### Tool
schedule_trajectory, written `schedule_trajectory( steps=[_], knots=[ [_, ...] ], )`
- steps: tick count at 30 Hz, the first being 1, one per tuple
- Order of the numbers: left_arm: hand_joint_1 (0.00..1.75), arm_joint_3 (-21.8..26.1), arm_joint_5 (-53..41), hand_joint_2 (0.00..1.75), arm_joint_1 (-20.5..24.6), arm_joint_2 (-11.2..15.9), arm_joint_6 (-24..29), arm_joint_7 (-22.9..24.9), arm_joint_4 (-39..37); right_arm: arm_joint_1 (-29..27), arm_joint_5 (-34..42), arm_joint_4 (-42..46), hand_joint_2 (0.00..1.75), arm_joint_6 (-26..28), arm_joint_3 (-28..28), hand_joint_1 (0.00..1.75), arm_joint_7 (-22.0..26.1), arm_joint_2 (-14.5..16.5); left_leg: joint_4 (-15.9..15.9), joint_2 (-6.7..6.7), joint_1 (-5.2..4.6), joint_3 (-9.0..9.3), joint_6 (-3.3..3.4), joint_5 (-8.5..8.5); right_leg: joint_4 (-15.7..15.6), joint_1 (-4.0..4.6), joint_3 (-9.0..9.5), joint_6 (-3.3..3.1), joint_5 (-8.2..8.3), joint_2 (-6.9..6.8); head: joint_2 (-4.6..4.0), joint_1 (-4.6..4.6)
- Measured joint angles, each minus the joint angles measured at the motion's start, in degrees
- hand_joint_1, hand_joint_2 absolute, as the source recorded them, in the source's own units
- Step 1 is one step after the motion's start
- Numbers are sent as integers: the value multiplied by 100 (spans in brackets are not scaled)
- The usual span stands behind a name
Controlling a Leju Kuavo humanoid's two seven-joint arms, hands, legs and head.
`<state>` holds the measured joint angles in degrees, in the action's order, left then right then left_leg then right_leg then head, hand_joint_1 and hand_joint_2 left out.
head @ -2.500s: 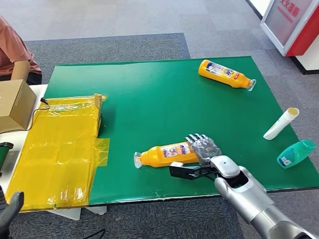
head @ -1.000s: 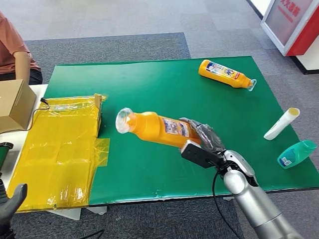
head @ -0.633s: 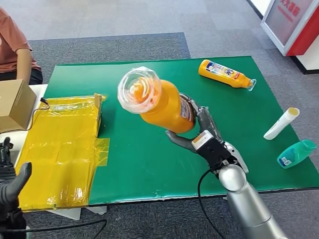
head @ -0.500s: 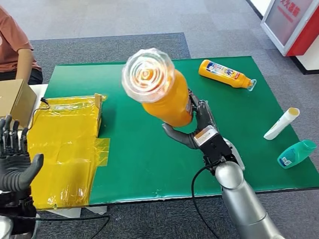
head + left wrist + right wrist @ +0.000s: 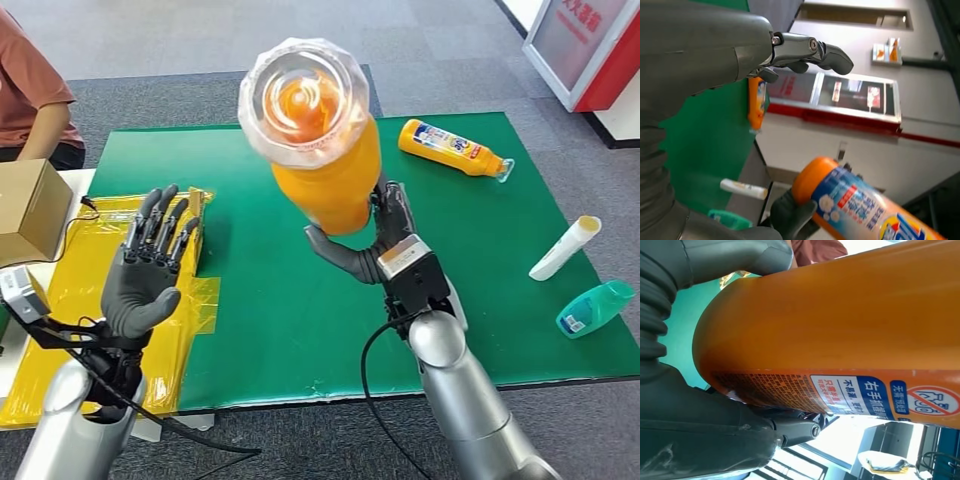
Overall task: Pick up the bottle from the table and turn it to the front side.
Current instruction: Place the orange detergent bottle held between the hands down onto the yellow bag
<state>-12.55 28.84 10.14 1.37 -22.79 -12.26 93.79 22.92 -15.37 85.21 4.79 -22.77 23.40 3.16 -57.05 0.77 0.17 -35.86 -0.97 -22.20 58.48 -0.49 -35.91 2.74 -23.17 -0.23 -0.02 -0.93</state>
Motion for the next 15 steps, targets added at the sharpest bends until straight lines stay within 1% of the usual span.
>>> schedule_trajectory(
  steps=[5, 10, 13, 15],
  knots=[
    [0, -695, 178, 175, 451, 74, -45, 271, -124, 96, -28, -230, 175, 124, -37, 175, 14, 75, 0, 0, 0, -3, 2, 2, 0, 0, -1, -1, 1, 0, 0, -1],
    [0, -1437, 120, 175, 972, 86, 41, 576, -198, 180, -108, -560, 175, 255, -101, 175, 25, 160, 0, 0, -1, -6, 3, 3, 0, 0, -1, 2, 5, 0, 0, 0],
    [0, -1740, 39, 175, 1145, 92, 163, 641, -242, 201, -137, -699, 175, 343, -124, 175, 33, 184, 0, 0, -1, -6, 3, 4, 0, 0, -2, 2, 6, 0, 0, -1],
    [0, -1859, 7, 175, 1235, 107, 257, 652, -273, 216, -156, -775, 175, 395, -130, 175, 40, 196, 0, 0, -1, -6, 2, 4, 0, 0, -4, 2, 6, 0, 0, 0]
  ],
)
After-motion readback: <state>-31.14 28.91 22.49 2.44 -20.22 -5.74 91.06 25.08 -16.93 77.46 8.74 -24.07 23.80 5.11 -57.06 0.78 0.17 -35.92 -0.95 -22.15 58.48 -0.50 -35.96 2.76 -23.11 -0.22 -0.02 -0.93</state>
